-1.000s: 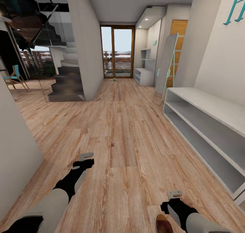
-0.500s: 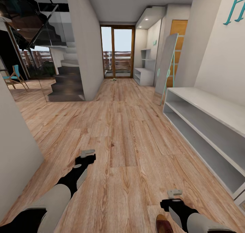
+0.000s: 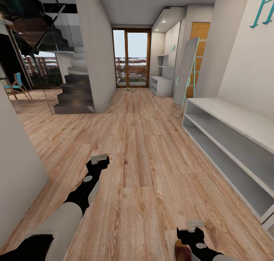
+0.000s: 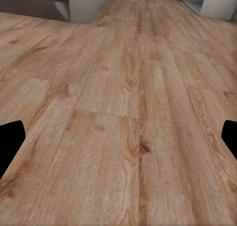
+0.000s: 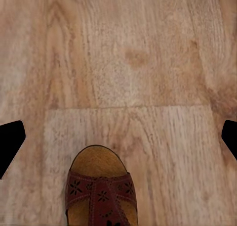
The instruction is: Pick up the two gym shoes and the two sandals from the corridor floor and place them onto the hallstand (shoe rack) in the corridor, making sure they are on the rack and not on the floor. Arrange them so the two gym shoes are next to each other and the two sandals are next to each other.
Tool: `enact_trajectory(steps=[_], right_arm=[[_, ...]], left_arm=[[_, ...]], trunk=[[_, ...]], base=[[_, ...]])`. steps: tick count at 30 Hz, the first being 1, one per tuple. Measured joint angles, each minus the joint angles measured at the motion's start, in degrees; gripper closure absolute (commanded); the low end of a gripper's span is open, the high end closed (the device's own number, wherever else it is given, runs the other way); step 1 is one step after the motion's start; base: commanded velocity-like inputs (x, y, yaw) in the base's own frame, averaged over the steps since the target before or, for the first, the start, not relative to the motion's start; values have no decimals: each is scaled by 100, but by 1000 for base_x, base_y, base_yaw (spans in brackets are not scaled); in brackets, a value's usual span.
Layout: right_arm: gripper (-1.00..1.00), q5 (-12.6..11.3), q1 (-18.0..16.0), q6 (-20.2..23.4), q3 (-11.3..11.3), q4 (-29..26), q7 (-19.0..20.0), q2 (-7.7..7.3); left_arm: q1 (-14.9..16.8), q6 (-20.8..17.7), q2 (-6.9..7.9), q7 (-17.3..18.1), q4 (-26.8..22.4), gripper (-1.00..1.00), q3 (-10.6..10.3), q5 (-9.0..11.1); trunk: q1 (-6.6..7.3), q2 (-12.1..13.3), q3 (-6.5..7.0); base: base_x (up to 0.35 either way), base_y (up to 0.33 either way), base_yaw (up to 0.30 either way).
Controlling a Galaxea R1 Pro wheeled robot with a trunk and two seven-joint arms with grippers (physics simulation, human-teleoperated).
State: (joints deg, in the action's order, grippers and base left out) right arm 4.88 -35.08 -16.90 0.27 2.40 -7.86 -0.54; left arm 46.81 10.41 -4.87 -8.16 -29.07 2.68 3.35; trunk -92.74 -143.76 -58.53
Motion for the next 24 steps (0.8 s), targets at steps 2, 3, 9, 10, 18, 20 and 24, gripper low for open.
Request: enact_trajectory(steps=[2,3,9,10,18,20,24], right_arm=[[-100,4,74,-180,2,25,0,13],[-100,6,100,-246,3,34,0,18],[-100,11,162,-396,19,55,1,32],[-100,11,170,-415,21,58,1,34],[-100,12,201,-485,29,68,1,44],[-100,12,202,-486,30,69,1,44],[-100,12,203,-487,30,69,0,45]], left_arm=[[0,7,-4,6,-10,-100,3,0],[0,9,-5,8,-10,-100,5,0],[0,20,-16,23,2,-100,1,4],[0,22,-19,26,3,-100,-1,5],[0,19,-27,36,15,-100,-7,7],[0,20,-27,36,17,-100,-7,7],[0,24,-28,37,18,-100,-8,7]], trunk=[[0,0,0],[0,0,0],[0,0,0],[0,0,0],[0,0,0],[0,0,0],[0,0,0]], base=[[0,0,0],[0,0,0],[0,0,0],[0,0,0],[0,0,0],[0,0,0],[0,0,0]])
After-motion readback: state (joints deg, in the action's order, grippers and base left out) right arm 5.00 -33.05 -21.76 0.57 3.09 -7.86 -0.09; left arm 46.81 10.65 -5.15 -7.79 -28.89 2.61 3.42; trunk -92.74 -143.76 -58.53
